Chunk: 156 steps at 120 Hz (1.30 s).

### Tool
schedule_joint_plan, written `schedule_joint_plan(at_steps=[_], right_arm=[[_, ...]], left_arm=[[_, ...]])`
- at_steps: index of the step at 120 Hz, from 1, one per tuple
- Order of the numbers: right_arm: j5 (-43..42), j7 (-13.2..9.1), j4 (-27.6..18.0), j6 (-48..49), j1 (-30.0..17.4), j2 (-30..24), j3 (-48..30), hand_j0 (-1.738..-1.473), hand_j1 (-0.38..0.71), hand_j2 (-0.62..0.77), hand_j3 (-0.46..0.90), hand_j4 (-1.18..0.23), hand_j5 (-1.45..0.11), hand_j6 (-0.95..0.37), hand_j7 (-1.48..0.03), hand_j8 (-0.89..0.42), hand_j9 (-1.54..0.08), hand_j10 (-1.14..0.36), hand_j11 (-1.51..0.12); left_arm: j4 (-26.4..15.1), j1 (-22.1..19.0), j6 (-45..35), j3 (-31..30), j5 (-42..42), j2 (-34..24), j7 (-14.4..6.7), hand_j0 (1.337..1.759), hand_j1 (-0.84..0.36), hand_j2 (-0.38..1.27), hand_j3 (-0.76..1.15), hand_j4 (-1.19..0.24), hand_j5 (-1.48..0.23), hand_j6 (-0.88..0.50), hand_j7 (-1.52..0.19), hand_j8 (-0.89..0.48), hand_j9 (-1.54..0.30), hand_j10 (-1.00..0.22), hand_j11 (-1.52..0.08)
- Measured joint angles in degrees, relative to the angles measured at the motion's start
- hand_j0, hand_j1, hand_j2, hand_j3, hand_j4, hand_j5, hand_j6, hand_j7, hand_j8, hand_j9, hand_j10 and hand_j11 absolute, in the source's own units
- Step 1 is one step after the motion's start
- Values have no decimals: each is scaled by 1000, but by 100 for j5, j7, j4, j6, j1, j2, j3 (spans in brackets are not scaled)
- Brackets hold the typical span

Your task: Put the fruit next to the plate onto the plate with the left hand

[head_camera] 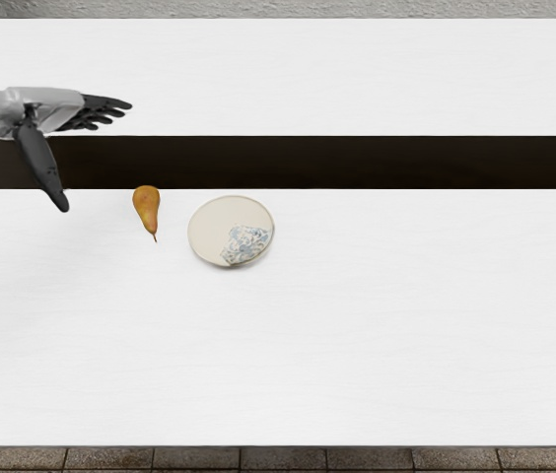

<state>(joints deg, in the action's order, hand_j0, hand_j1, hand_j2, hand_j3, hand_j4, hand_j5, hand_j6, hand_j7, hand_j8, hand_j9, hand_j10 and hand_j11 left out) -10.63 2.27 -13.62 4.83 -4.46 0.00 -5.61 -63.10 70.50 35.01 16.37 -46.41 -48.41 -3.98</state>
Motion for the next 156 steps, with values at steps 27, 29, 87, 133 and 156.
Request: schedule_joint_plan(at_steps=[27, 29, 87, 133, 156], right_arm=[[6, -1, 0, 0, -29, 0, -30, -1658, -309, -7, 0, -33, -43, -33, -43, -33, -43, -33, -43], [7, 0, 0, 0, -29, 0, -32, -1658, -309, -7, 0, -33, -43, -33, -43, -33, -43, -33, -43], [7, 2, 0, 0, -28, 0, -46, -1658, -309, -7, 0, -33, -43, -33, -43, -33, -43, -33, -43], [7, 2, 0, 0, -28, 0, -44, -1658, -309, -7, 0, -33, -43, -33, -43, -33, -43, -33, -43], [8, 2, 0, 0, -28, 0, -38, -1658, -309, -7, 0, -33, -43, -33, -43, -33, -43, -33, -43]], left_arm=[[-23, 22, 0, -16, 189, -6, -33, 1658, 349, 1, 0, -5, -1, -6, 0, -5, 0, -4, 0], [-24, 34, 0, -18, 194, 3, -41, 1658, 349, 1, 0, -5, -1, -6, 0, -5, 0, -4, 0], [-1153, 414, 0, -11, -1330, 896, -2599, 1658, 349, 1, 0, -4, -1, -5, 0, -4, 0, -3, 0], [-1772, -145, -1, -52, -2502, 1421, -2694, 1658, 349, 1, 0, -3, 0, -4, 0, -4, 0, -3, 0], [-1828, -159, -206, -42, -2636, 1369, -2676, 1658, 349, 1, 0, -3, 0, -4, 0, -4, 0, -3, 0]])
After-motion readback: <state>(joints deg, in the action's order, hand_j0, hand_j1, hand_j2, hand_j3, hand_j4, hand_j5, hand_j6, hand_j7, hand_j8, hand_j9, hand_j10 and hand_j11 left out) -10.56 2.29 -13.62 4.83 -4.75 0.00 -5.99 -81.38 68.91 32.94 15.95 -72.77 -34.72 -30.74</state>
